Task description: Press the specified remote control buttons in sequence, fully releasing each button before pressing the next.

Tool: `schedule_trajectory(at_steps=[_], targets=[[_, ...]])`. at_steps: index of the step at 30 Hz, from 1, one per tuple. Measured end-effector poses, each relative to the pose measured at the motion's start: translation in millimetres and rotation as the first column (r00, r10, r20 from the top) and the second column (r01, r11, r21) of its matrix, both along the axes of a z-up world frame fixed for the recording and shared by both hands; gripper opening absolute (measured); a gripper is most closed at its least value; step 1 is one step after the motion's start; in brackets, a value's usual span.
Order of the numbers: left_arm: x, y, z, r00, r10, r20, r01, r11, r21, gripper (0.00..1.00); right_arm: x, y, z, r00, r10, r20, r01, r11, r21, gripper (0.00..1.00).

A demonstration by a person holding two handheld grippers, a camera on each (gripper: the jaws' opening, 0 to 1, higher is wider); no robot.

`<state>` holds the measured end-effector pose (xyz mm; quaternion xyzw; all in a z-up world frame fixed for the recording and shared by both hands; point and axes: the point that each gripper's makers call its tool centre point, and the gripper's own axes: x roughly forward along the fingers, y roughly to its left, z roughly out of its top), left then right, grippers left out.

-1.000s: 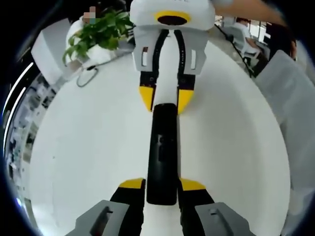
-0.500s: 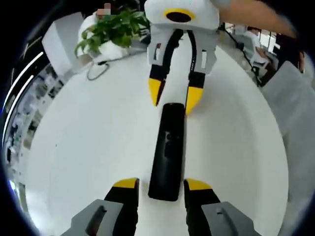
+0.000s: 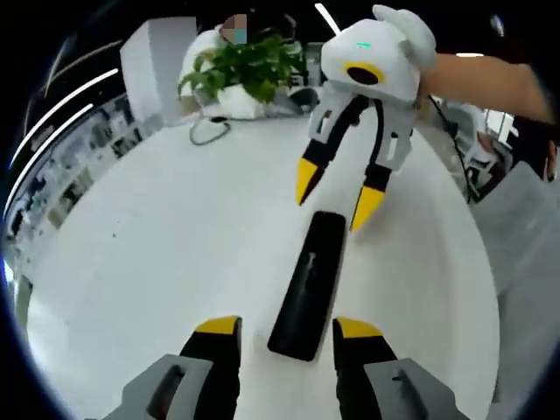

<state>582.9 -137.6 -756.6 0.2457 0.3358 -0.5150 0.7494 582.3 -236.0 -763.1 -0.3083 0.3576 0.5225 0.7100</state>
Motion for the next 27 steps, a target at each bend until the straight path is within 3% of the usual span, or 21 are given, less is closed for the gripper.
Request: schedule_trajectory(at_steps=[6,17,20,27], targets=[[-6.5,5,2.3,1.0,0.027,-0.003,-0.027,0.999,-0.024,0.45,-1,5,9.8,0.999,-0.048,-0.005,0.048,0.996,0.07,0.4],[-11.1,10,22.9,0.992,0.125,-0.024,-0.127,0.983,-0.135,0.49,-16,6,25.1,0.993,-0.118,-0.015,0.119,0.983,0.138,0.41],[-20.6,10,27.7,0.99,0.135,-0.029,-0.137,0.978,-0.158,0.49,-20,8,30.3,0.988,-0.149,-0.035,0.152,0.973,0.176,0.41],[-37.2,15,31.1,0.988,0.151,-0.028,-0.153,0.971,-0.183,0.5,-37,9,35.0,0.988,-0.154,-0.033,0.157,0.97,0.187,0.41]])
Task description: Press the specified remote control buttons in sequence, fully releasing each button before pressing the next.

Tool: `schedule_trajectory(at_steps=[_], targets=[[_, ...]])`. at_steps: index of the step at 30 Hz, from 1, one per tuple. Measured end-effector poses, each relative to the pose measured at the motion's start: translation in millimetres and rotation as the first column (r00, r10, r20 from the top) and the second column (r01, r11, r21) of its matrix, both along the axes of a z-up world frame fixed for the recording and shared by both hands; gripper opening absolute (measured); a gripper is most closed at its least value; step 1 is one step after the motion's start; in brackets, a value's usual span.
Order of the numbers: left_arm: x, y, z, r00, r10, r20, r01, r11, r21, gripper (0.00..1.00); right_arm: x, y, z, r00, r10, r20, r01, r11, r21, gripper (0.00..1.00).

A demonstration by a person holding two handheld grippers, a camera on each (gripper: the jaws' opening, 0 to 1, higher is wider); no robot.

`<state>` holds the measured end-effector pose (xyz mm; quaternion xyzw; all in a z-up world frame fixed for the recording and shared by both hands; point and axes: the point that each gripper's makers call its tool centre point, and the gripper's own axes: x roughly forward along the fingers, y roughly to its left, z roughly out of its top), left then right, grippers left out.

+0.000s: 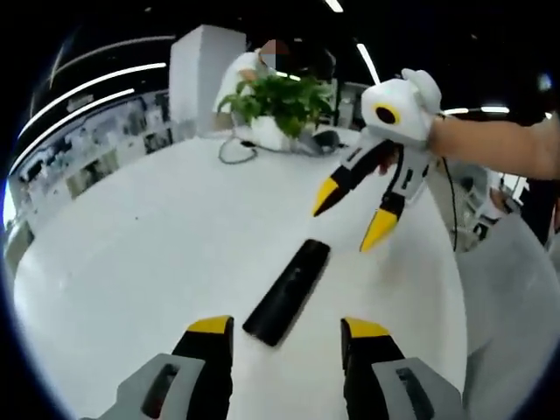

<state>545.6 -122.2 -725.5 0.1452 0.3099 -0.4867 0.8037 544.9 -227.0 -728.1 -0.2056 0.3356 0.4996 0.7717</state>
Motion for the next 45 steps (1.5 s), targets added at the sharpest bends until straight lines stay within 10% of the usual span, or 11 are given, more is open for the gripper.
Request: schedule_trajectory(at_steps=[45], targets=[[-114.6,14,45.5,0.998,0.035,0.047,-0.028,0.991,-0.131,0.51,-98,-8,43.5,0.998,-0.013,0.055,0.009,0.997,0.071,0.42]])
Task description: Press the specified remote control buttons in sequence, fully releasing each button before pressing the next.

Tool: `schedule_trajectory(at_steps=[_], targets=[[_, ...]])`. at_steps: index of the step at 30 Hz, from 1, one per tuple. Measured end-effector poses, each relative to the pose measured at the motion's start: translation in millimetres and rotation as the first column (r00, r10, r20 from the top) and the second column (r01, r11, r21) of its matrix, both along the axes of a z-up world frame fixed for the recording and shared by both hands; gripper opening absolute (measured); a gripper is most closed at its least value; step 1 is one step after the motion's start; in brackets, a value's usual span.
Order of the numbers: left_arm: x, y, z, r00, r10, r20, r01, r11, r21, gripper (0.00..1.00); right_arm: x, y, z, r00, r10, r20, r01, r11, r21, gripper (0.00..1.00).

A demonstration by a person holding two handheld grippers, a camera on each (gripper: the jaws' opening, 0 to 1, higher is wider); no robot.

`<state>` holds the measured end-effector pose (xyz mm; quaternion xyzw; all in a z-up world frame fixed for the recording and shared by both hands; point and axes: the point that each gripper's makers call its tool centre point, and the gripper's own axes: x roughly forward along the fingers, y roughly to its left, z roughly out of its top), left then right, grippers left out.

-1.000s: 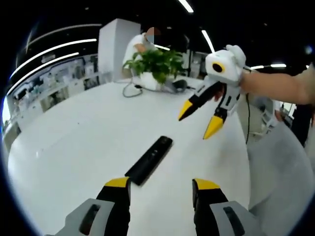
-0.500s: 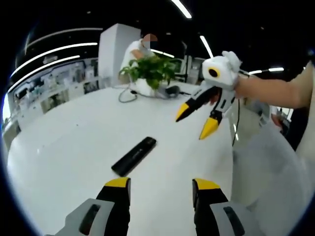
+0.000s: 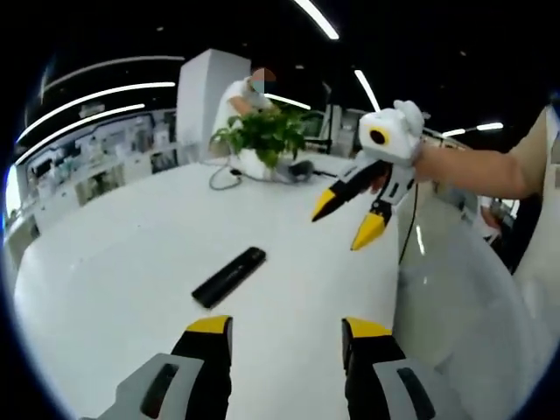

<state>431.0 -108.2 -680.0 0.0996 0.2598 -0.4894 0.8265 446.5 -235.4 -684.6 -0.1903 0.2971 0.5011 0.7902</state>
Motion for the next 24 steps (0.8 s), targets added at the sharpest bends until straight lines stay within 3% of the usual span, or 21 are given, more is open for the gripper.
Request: schedule_trajectory(at_steps=[12,24], targets=[[-23.1,21,0.1,0.999,0.047,-0.017,-0.048,0.998,-0.032,0.51,-24,2,2.9,1.0,0.006,0.009,-0.006,1.0,0.009,0.45],[-44.5,25,5.6,0.997,0.08,-0.025,-0.082,0.992,-0.096,0.52,-47,-1,5.4,0.999,-0.029,0.012,0.028,0.998,0.059,0.53]])
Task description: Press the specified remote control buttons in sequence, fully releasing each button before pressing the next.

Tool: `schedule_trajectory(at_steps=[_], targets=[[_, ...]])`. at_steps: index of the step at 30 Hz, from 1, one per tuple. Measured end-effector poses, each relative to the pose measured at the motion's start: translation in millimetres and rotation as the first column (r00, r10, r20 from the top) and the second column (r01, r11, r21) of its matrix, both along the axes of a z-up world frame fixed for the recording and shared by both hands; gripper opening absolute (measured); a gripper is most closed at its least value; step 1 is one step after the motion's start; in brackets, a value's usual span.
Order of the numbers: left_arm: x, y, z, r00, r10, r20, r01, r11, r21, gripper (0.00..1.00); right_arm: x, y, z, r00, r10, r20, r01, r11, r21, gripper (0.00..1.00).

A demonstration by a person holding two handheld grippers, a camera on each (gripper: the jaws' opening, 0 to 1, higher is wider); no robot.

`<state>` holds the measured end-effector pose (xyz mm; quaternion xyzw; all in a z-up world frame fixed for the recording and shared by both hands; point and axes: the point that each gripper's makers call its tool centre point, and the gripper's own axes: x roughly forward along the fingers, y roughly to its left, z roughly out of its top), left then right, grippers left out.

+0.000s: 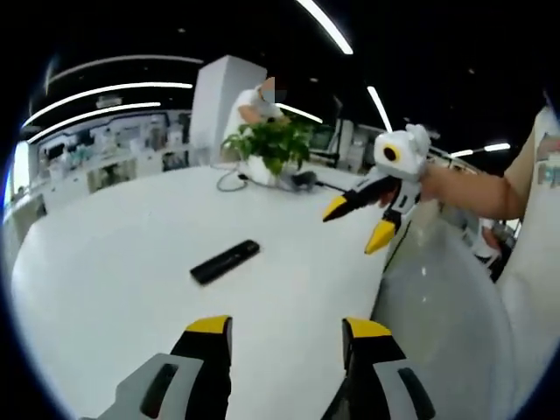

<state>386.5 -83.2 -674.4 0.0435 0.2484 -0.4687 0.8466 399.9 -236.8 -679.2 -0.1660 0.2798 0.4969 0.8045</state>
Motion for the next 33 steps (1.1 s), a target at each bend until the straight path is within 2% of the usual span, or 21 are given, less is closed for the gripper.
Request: schedule_trajectory(at_steps=[8,11,14,15,19,23,29,33], targets=[[-13.5,4,0.5,0.999,0.031,-0.013,-0.032,0.999,-0.038,0.56,-13,-2,6.9,0.998,-0.07,0.006,0.069,0.994,0.087,0.62],[-16.0,5,1.4,0.997,0.058,-0.041,-0.061,0.994,-0.086,0.58,-15,-2,11.0,0.993,-0.121,-0.004,0.12,0.982,0.146,0.67],[-17.7,8,-2.1,0.997,0.067,-0.036,-0.07,0.995,-0.078,0.59,-17,-5,8.7,0.991,-0.132,0.03,0.126,0.983,0.131,0.68],[-18.8,9,-2.0,0.997,0.069,-0.034,-0.071,0.994,-0.081,0.59,-18,-8,6.5,0.99,-0.13,0.06,0.123,0.986,0.111,0.69],[-20.2,11,3.0,0.997,0.076,-0.02,-0.078,0.989,-0.125,0.59,-26,-11,1.9,0.987,-0.113,0.114,0.102,0.991,0.091,0.71],[-20.5,11,2.9,0.997,0.072,-0.01,-0.073,0.989,-0.125,0.61,-34,-9,-0.2,0.987,-0.11,0.117,0.097,0.989,0.107,0.72],[-26.9,7,3.9,0.998,0.039,0.045,-0.034,0.995,-0.097,0.62,-41,-12,-9.7,0.987,-0.096,0.131,0.088,0.994,0.064,0.71],[-29.1,6,4.6,0.998,0.024,0.065,-0.018,0.996,-0.09,0.63,-42,-11,-8.5,0.987,-0.098,0.127,0.088,0.993,0.084,0.69]])
